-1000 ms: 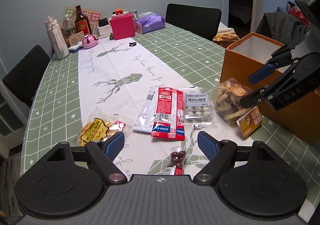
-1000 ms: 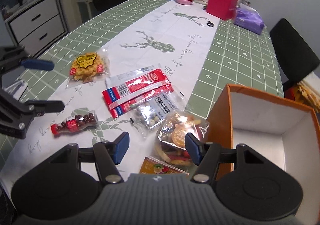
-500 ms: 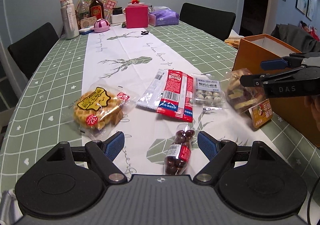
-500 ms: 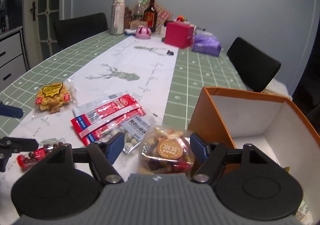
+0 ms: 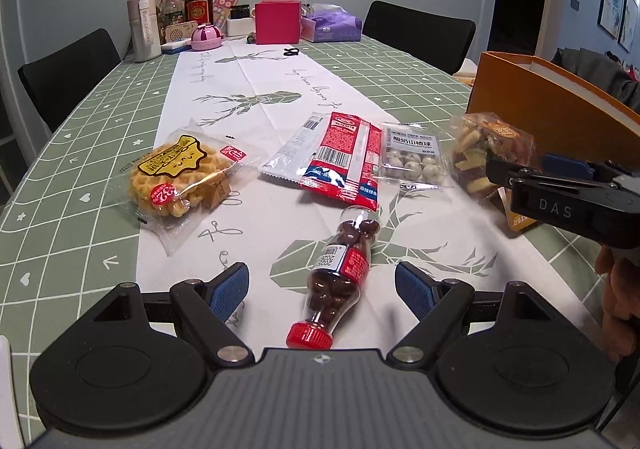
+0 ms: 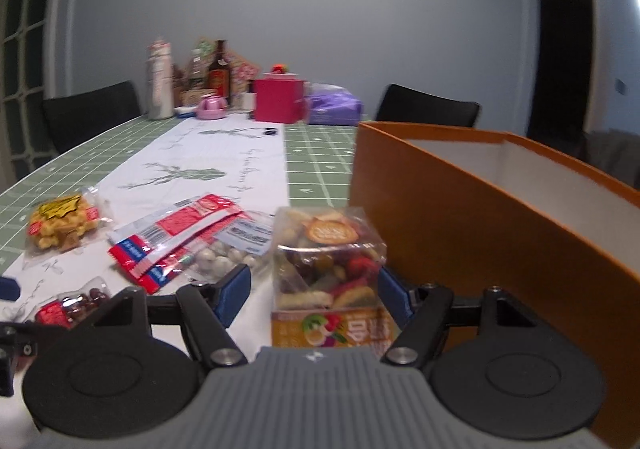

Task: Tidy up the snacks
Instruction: 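Grasp clear mixed-fruit box with right tool while left tool reaches toward chocolate bottle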

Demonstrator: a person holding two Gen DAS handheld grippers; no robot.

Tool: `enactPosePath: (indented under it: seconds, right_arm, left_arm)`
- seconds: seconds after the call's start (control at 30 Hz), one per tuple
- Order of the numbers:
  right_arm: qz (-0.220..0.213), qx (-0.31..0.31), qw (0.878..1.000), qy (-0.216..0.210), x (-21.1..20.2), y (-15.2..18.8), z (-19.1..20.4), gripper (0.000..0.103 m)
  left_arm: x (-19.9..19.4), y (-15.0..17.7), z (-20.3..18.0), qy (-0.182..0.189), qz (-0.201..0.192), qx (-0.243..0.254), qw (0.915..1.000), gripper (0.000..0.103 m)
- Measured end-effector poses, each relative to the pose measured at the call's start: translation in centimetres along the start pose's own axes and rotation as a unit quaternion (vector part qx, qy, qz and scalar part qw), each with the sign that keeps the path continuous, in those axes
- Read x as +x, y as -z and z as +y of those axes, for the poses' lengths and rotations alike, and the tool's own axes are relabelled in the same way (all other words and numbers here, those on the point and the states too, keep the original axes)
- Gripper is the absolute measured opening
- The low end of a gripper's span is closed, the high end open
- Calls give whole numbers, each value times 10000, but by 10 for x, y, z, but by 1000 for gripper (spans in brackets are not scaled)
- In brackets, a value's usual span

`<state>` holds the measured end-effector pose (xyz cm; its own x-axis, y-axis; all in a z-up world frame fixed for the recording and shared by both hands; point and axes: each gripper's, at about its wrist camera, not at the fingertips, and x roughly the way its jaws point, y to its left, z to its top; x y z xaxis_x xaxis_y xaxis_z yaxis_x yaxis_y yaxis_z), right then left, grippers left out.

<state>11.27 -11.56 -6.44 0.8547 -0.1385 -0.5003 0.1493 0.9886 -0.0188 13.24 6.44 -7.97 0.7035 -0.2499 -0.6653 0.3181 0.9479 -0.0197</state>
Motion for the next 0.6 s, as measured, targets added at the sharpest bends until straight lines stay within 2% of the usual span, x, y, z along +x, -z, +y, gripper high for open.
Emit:
enactPosePath:
  seconds: [0.07,0.2,0.4,0.47,0.5,0.6]
  right_arm:
    - [1,141,9998,140,0,0,-2,70]
    - [77,218,9992,315,9,-3,-4,79]
    - [256,316,9991,114,28,-11,0,79]
    - [315,346,9989,40,33,-12,0,77]
    - [366,362,9987,19,34,-12,0,71]
    - [451,413,9980,-135,33,-12,-5,62]
  left_arm:
    - [1,1,0,34,-14,-12,10000,97]
    - [5,0,-2,98,-13,-52,9999,97]
    - [8,2,-5,99,29,-9,9999,97]
    - [9,2,-5,100,56,3,9999,96]
    - [10,3,-5,102,63,-1,9999,95]
    - [11,4,-1,105,110,-89,9998,78]
